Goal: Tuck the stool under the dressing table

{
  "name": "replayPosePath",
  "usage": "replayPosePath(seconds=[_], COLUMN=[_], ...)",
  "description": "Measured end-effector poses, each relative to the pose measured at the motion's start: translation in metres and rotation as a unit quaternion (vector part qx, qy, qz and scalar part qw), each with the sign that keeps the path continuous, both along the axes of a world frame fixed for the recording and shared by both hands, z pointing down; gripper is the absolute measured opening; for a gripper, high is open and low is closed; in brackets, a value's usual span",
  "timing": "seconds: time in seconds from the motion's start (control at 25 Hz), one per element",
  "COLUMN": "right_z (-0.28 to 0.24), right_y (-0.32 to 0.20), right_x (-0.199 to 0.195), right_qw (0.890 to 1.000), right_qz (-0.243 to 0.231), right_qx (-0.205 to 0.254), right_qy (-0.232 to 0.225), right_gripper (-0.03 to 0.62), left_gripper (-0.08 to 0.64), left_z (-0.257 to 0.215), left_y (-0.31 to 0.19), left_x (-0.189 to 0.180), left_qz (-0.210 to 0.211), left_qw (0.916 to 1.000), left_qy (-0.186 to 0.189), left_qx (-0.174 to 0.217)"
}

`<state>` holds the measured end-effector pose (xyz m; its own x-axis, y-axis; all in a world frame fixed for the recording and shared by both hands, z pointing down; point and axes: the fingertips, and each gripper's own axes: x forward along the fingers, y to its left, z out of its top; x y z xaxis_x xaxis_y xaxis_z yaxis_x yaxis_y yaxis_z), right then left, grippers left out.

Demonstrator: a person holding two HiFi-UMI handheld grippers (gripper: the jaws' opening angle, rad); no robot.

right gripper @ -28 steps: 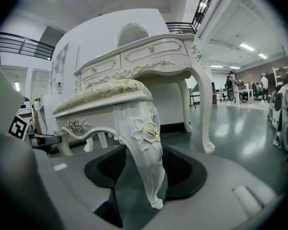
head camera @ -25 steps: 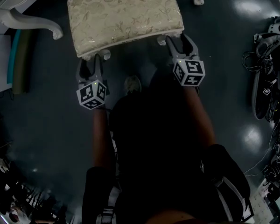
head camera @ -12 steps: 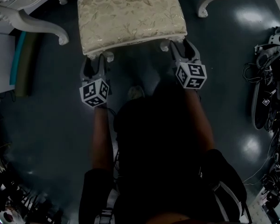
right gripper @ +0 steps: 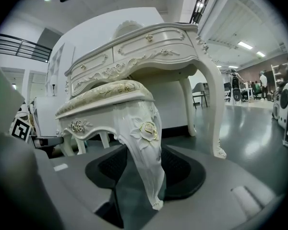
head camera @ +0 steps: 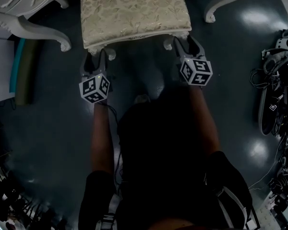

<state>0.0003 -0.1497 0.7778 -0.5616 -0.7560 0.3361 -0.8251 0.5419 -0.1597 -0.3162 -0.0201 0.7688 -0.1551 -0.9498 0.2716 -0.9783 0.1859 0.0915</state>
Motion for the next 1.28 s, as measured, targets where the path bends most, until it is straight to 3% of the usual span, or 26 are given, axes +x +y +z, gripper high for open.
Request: replayPosePath(seconds=[0.24,0.8,1.28], right_z=[-0.010,0.007,0.001], right_y=[-0.043,-0.059,-0.109], right_x=[-0.024,-0.029,-0.057], right_qw=[1.000,1.000,1.000], right_qz=[0.003,-0.003,-0.007], right_qx=[-0.001,0.000,0.001], right_qy=[-0.007,-0.015,-0.025], right_gripper=[0.227,0.227,0.232], left_gripper=[0.232,0.230,0.232], left_z=[-0.012,0.006,-0.001], left_y=[-0.045,-0.059,-0.110], left_x=[-0.025,-0.031,-0.059], left_qz=[0.004,0.001,0.001], left_qw=[1.0000,0.9999,0.9997], left_qy=[-0.003,-0.003,0.005], left_qx=[0.006,0.016,0.022])
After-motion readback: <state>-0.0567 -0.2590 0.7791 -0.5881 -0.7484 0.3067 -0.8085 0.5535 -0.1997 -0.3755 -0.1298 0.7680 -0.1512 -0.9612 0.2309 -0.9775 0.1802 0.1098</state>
